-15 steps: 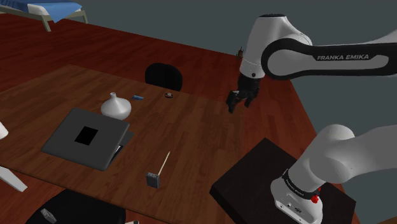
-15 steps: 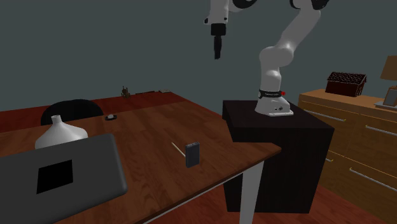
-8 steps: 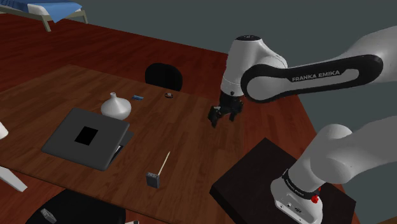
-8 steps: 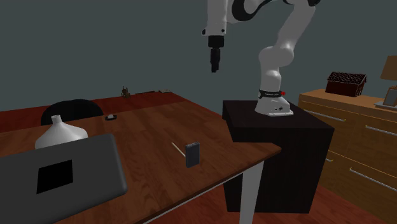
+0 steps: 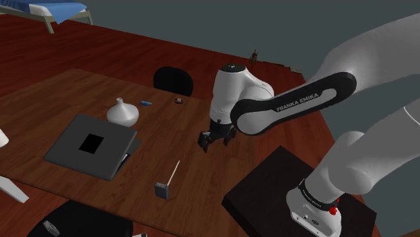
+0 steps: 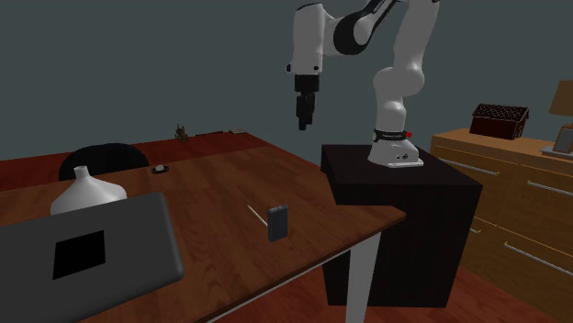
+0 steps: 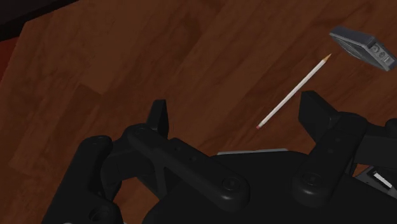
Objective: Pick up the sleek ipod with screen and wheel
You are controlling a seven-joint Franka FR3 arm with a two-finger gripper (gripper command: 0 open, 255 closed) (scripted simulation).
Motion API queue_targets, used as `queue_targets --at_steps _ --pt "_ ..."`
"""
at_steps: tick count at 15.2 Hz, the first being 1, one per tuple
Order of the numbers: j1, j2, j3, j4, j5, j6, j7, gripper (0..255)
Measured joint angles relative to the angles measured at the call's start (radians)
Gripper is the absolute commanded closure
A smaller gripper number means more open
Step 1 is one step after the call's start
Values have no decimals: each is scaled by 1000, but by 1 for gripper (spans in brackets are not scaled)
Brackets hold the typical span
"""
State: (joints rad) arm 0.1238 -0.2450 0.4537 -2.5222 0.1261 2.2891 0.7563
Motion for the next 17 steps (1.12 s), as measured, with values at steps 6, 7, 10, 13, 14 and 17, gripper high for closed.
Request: queue_targets --at_steps 6,7,10,13,14,17 --pt "-4 252 78 111 -142 123 228 0" --pt "1 297 81 138 -177 135 270 0" --pt "37 436 72 214 -285 177 400 0" --pt "96 561 44 313 -372 186 511 0" --pt "119 604 32 353 -397 184 545 0" --pt "180 718 -8 445 -455 198 623 0"
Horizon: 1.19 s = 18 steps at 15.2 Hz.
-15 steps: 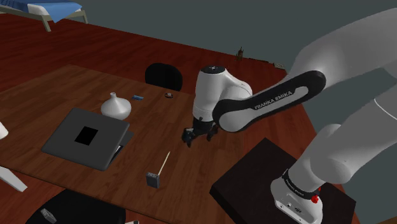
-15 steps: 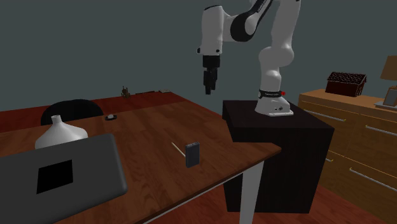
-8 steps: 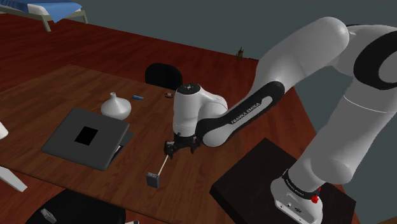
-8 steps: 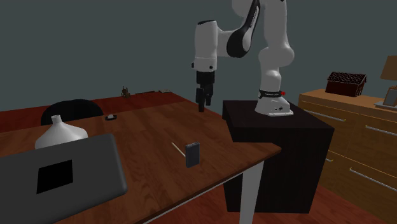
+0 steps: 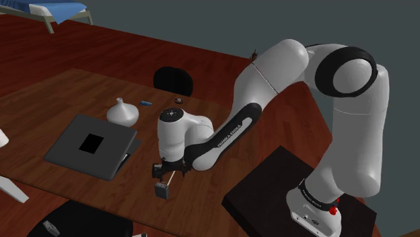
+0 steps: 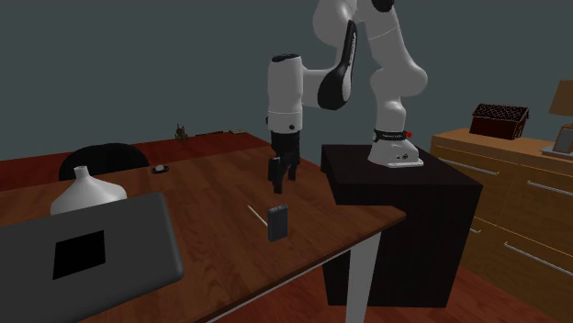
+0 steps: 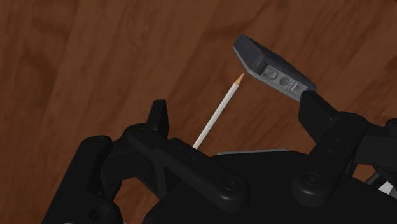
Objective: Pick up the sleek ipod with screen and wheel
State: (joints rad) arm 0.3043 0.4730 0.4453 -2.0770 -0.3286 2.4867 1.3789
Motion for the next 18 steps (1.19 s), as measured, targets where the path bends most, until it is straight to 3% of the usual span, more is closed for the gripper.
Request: queue_targets --at_steps 4,12,13,18 --pt "83 147 -43 163 -42 -19 74 0" --pt "120 248 -86 208 -83 36 105 0" --pt "122 253 -88 208 -85 42 108 255" --pt "124 255 -91 207 -88 46 110 255"
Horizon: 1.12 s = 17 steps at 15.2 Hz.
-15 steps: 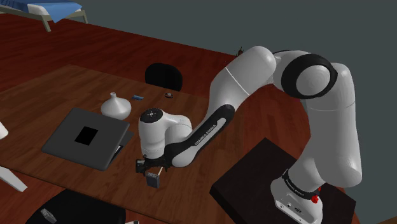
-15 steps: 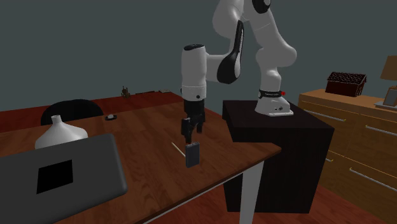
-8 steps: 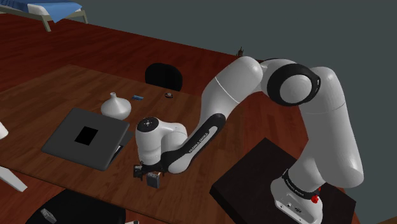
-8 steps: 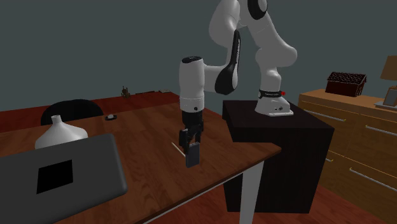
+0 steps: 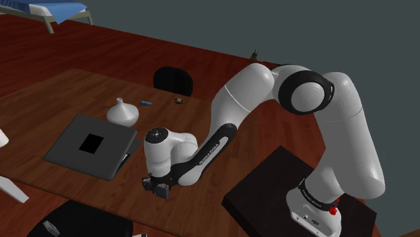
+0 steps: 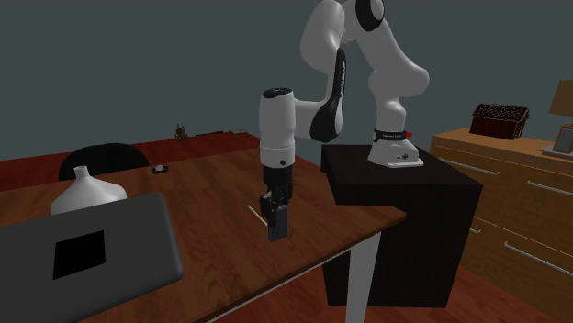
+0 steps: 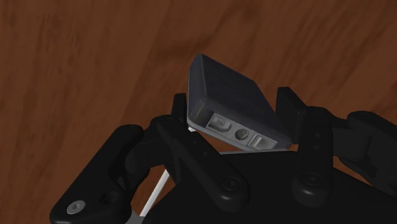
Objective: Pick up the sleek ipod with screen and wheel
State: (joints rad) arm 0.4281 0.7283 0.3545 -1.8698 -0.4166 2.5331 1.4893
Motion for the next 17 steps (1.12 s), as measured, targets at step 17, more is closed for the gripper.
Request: queue_targets --at_steps 17 --pt "-38 -114 53 -23 54 -91 -35 255"
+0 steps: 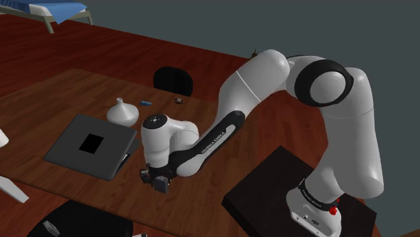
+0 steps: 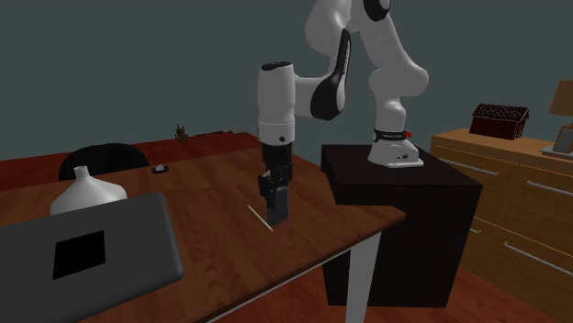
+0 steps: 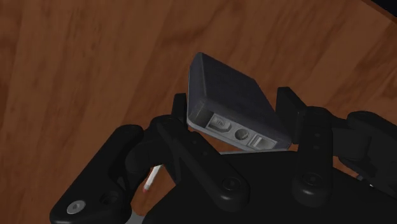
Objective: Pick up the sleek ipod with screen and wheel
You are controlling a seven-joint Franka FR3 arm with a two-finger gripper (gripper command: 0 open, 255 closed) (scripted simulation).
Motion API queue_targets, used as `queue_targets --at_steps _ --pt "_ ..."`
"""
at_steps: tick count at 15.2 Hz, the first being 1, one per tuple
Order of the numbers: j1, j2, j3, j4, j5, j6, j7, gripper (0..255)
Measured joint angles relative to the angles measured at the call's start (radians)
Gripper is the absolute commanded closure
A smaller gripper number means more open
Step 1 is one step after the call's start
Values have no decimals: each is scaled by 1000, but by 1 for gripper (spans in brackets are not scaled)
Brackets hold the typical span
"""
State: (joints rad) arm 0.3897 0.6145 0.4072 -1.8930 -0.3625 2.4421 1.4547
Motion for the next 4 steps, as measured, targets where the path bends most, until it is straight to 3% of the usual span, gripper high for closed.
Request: queue_targets --at_steps 4 --pt "-13 -36 15 -7 18 -28 -13 255"
